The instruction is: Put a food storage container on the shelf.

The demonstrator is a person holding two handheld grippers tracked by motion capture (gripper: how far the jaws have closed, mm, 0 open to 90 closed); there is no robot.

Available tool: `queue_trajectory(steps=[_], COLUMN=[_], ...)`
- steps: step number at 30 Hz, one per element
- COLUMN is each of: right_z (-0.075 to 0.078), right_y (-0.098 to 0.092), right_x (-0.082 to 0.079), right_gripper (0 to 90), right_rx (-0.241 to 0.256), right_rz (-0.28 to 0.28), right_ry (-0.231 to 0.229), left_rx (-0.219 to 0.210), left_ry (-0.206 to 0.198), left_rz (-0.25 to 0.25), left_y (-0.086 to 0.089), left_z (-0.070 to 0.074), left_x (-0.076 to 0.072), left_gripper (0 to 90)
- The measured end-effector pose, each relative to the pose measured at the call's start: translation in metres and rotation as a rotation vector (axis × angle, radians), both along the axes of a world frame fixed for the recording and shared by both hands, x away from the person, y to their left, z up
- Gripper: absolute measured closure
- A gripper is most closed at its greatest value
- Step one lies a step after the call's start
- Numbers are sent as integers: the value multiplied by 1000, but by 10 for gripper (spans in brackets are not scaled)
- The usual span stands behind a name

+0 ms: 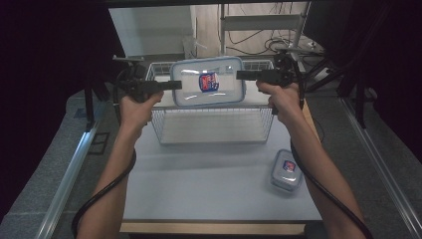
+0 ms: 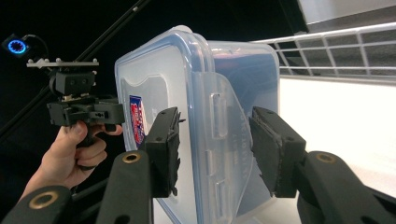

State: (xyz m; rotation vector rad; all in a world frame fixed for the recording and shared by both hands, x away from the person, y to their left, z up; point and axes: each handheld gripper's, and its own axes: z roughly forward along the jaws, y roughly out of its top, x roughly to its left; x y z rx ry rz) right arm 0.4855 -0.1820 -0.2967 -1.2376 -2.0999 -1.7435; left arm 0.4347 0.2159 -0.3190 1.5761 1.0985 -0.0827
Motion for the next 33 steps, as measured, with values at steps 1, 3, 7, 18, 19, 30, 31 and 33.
queue_trajectory(steps=[1,3,7,18,19,30,31,33], right_z=[-1,-2,-5,-8,-8,-11,-12,-13], right_y=[0,0,-2,-5,-5,1,2,2], right_x=[2,6,12,20,20,28,29,30], right_gripper=[533,533,532,523,522,487,480,494], right_rx=[1,1,9,4,1,-22,-24,-37], right_rz=[-5,-10,-19,-28,-28,-71,-79,-97], right_ry=[1,16,36,61,58,60,61,62], left_rx=[-4,1,-3,0,-3,20,40,80], left_ry=[2,6,14,26,26,24,15,-5], left_rz=[1,5,11,29,31,78,81,98], left_y=[0,-1,-3,-7,-7,-8,-9,-12], left_z=[-1,-1,-1,1,0,-1,0,2], left_x=[3,8,14,20,21,32,32,30], left_gripper=[523,519,519,510,508,480,490,456])
